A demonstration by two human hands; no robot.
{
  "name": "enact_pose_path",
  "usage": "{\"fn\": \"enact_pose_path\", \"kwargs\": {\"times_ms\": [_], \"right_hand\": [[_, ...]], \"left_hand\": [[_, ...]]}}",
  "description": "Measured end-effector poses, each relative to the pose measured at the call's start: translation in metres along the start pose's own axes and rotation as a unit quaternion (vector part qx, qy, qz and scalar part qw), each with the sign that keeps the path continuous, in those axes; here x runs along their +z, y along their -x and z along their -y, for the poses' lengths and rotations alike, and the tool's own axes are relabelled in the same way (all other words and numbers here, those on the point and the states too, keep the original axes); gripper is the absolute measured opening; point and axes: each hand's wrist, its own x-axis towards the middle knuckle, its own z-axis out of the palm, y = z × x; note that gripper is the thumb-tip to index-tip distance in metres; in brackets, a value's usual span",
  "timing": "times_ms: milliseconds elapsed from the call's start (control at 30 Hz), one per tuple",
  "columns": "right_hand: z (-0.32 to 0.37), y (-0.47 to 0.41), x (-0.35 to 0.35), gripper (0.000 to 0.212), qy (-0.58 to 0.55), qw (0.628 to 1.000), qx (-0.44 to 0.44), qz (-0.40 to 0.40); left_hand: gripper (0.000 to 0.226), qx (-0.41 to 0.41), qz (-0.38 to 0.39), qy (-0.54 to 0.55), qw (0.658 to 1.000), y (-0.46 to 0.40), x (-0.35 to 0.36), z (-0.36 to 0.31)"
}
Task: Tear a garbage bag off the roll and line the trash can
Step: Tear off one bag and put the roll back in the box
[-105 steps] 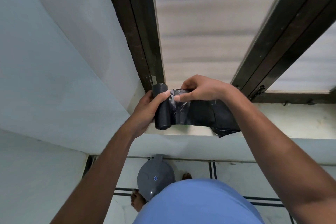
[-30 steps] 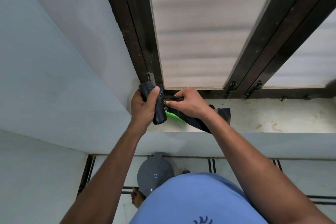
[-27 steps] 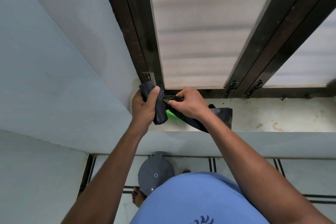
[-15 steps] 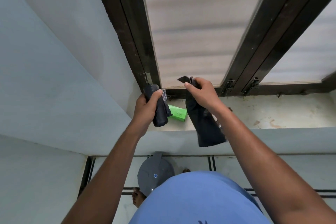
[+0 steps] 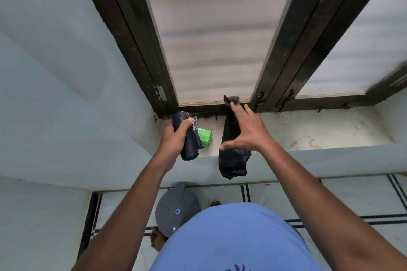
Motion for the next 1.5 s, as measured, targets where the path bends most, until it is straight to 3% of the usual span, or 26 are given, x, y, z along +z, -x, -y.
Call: {"fn": "enact_pose_path", "kwargs": {"times_ms": [33,100,200,333,400,467,533,567,600,633,700,733,833,1000,1133,1200,1233,1300,1367,1433,1500], "right_hand": [[-0.006,0.0,0.009,0.166,0.056,0.998,0.003,0.039],[-0.016,0.001,0.025,0.156,0.133,0.989,0.016,0.066],[-0.022,0.003,0.038,0.102,0.189,0.981,0.008,0.052],[-0.026,0.004,0.033,0.027,0.158,0.987,-0.029,-0.004],[-0.028,0.004,0.032,0.017,0.05,0.998,-0.005,-0.029],[-0.028,0.001,0.031,0.01,-0.207,0.975,0.057,-0.058],[-0.024,-0.005,0.026,0.009,-0.484,0.861,0.129,-0.088],[-0.022,-0.008,0.024,0.011,-0.573,0.797,0.162,-0.1],[-0.021,-0.011,0.023,0.013,-0.601,0.765,0.196,-0.124],[-0.021,-0.013,0.023,0.016,-0.555,0.785,0.221,-0.161],[-0.03,-0.012,0.031,0.02,-0.351,0.876,0.238,-0.229],[-0.034,-0.012,0.036,0.019,-0.271,0.905,0.223,-0.242],[-0.037,-0.015,0.049,0.037,-0.103,0.956,0.188,-0.198],[-0.03,-0.014,0.059,0.079,-0.074,0.963,0.174,-0.191],[-0.01,0.002,0.061,0.072,-0.002,0.953,0.155,-0.262],[0.008,0.012,0.055,0.064,-0.039,0.954,0.113,-0.277],[0.019,0.017,0.051,0.062,-0.104,0.96,0.076,-0.248],[0.045,0.03,0.035,0.072,-0.325,0.941,0.032,-0.087],[0.068,0.043,0.028,0.088,-0.476,0.877,0.014,0.072],[0.079,0.048,0.033,0.083,-0.516,0.853,-0.008,0.082],[0.084,0.048,0.036,0.064,-0.542,0.84,-0.005,0.032]], "left_hand": [[0.05,0.003,0.005,0.002,1.0,0.0,0.003,0.0],[0.046,0.005,0.014,0.001,1.0,-0.001,0.008,0.001],[0.047,0.004,0.016,-0.004,1.0,-0.003,0.011,0.002],[0.048,-0.001,0.016,-0.004,1.0,-0.007,0.009,0.004],[0.051,-0.008,0.018,-0.007,1.0,-0.009,0.008,0.004],[0.052,-0.013,0.016,-0.002,1.0,-0.012,0.008,0.005],[0.049,-0.018,0.013,0.007,1.0,-0.013,0.007,0.004],[0.048,-0.02,0.013,0.012,1.0,-0.014,0.007,0.004],[0.046,-0.02,0.013,0.015,1.0,-0.014,0.006,0.004],[0.046,-0.02,0.013,0.013,1.0,-0.015,0.006,0.005],[0.048,-0.019,0.014,0.01,1.0,-0.017,0.005,0.007],[0.049,-0.019,0.014,0.013,1.0,-0.018,0.005,0.008],[0.058,-0.021,0.013,0.011,1.0,-0.018,0.007,0.01],[0.061,-0.026,0.022,0.008,0.999,-0.018,0.007,0.015],[0.052,-0.03,0.027,0.009,0.999,-0.017,0.004,0.015],[0.06,-0.03,0.036,0.031,0.998,-0.015,0.004,0.012],[0.063,-0.027,0.04,0.048,0.998,-0.014,0.005,0.011],[0.061,-0.019,0.039,0.064,0.997,-0.012,0.006,0.008],[0.056,-0.014,0.052,0.07,0.996,-0.01,0.008,0.004],[0.055,-0.006,0.072,0.101,0.992,-0.008,0.008,0.001],[0.049,0.014,0.086,0.129,0.988,-0.005,0.004,-0.005]]}}
